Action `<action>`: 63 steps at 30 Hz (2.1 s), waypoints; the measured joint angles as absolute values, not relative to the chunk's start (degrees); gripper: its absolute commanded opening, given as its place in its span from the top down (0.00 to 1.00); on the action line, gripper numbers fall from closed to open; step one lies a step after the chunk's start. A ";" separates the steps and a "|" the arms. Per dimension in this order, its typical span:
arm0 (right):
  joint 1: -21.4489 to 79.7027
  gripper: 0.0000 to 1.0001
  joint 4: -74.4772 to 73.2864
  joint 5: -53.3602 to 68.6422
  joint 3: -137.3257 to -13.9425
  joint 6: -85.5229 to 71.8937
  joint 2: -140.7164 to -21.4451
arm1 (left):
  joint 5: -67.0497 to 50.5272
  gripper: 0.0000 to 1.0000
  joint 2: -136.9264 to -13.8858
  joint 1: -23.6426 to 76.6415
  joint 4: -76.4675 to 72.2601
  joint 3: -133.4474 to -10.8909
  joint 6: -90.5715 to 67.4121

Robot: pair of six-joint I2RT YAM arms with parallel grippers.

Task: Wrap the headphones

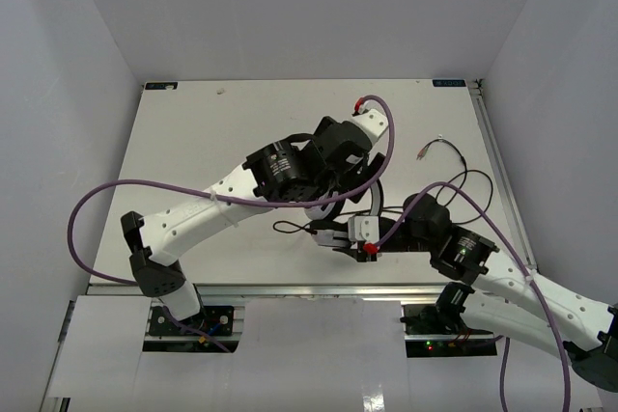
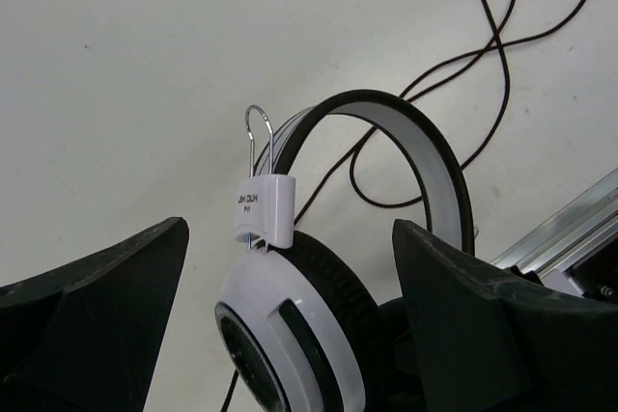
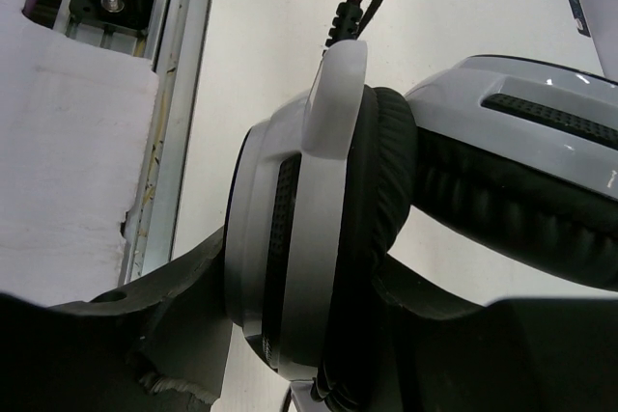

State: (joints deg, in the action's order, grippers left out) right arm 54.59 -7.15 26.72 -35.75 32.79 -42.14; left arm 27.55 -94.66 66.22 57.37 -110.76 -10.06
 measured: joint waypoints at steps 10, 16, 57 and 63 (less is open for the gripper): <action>58.89 0.92 -7.32 21.40 -34.93 34.09 -41.26 | 19.92 0.17 -96.04 60.04 57.73 -107.28 -5.46; 59.90 0.92 -8.10 20.17 -34.92 34.09 -41.29 | 16.45 0.28 -96.24 60.12 55.89 -105.11 -2.38; 60.90 0.17 3.54 -4.96 -28.82 24.48 -35.03 | 24.94 1.00 -96.83 55.45 43.29 -92.50 -8.48; 60.49 0.15 4.40 -5.20 -28.80 24.36 -32.96 | 25.68 1.00 -95.39 53.80 43.23 -90.80 -10.93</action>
